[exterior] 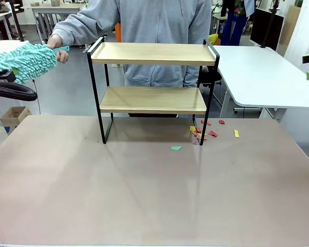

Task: Clean the shelf.
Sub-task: Hand the Duster back to the human.

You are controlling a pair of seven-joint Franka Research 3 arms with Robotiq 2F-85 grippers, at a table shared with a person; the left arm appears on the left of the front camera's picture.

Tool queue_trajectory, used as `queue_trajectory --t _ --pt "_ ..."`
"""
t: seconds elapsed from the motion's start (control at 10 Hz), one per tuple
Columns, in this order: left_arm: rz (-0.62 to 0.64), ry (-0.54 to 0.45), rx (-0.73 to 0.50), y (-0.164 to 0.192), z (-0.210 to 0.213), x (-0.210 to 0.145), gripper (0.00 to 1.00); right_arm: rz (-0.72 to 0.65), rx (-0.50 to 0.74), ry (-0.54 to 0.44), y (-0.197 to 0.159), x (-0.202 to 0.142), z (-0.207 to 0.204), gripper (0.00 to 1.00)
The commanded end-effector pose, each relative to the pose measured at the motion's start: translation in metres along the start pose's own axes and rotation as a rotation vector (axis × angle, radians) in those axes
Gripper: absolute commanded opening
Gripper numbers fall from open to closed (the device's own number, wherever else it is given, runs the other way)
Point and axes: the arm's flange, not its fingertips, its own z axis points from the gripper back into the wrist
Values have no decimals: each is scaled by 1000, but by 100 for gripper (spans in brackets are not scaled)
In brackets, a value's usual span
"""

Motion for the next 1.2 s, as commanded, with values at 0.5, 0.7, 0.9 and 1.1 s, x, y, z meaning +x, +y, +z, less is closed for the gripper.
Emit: queue_trajectory --t 0.5,0.7,0.9,1.1 --pt "269 67 -30 21 41 109 100 -7 3 -11 0 3 0 100" --pt "391 19 -24 49 49 156 100 -7 3 -11 0 3 0 100" --pt "486 -19 60 96 47 184 100 -7 3 -11 0 3 0 100" --pt "544 -32 120 131 47 191 100 -7 3 -11 0 3 0 100"
